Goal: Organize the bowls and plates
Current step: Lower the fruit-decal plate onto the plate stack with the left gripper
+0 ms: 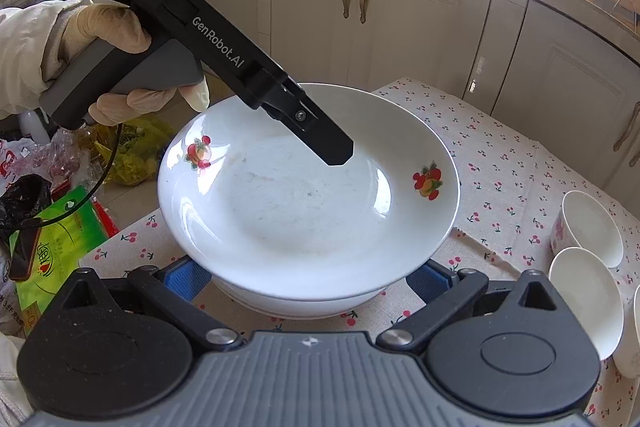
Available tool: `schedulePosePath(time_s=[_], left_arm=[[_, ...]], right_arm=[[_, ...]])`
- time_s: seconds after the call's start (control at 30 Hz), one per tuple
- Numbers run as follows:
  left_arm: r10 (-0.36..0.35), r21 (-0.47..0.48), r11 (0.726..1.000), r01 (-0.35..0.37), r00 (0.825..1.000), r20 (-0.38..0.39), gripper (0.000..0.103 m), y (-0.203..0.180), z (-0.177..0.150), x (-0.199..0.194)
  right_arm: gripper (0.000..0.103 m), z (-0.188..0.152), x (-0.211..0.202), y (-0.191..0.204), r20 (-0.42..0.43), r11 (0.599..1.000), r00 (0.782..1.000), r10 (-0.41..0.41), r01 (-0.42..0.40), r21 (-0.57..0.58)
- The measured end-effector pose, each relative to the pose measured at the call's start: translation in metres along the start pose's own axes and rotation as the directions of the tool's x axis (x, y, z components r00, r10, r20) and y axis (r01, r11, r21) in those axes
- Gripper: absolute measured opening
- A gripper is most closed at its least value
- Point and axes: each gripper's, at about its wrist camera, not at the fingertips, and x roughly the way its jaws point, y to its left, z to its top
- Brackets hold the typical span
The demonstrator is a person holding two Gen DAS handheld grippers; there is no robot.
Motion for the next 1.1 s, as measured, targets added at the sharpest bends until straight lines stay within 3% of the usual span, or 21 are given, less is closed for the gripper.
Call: schedulePosePath(time_s=[0.6, 1.1], left_arm=[[-0.008, -0.057, 0.998, 0.004, 0.997, -0.074, 0.097, 0.011, -0.022, 0.027], [-0.001, -0.084, 0.996, -0.009, 0.993, -0.116, 0.097, 0.020, -0.027, 0.033]], right_arm=[[0.103, -0.017, 0.013, 0.009, -0.063, 0.999, 0.998, 0.008, -0.005, 0.045], [0.103, -0.014, 0.018, 0.011, -0.087, 1.000, 0.996, -0.017, 0.017, -0.003]])
